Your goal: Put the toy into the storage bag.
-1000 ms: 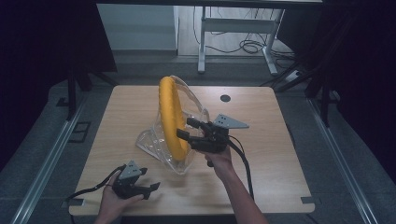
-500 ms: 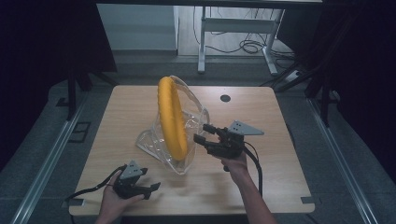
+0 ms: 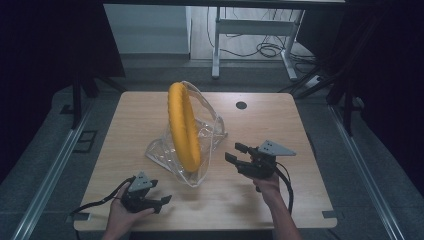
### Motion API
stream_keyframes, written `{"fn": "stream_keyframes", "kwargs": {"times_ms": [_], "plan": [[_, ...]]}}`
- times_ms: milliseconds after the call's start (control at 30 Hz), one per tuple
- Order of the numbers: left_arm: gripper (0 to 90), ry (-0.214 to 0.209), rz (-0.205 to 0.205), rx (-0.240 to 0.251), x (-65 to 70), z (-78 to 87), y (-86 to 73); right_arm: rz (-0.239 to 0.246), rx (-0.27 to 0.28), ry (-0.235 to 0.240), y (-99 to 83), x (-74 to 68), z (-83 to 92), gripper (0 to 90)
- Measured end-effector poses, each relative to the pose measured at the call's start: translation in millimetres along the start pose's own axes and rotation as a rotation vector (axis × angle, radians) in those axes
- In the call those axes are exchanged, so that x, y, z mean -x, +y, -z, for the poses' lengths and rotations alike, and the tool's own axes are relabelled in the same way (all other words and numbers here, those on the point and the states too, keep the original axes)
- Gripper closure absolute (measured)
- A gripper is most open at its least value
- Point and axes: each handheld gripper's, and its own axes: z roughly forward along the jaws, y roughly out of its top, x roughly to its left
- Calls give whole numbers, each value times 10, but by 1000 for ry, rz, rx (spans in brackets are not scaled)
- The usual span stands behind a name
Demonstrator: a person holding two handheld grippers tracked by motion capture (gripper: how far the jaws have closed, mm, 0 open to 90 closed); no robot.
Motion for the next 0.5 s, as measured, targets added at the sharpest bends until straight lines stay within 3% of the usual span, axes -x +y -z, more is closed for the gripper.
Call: {"fn": "stream_keyframes", "kwargs": {"times_ms": [167,500], "plan": [[228,0,-1,1,0,5,1,6,-31,-30,-65,34,21,392],[228,-1,-2,3,2,10,-2,11,-40,-32,-104,33,10,391]]}}
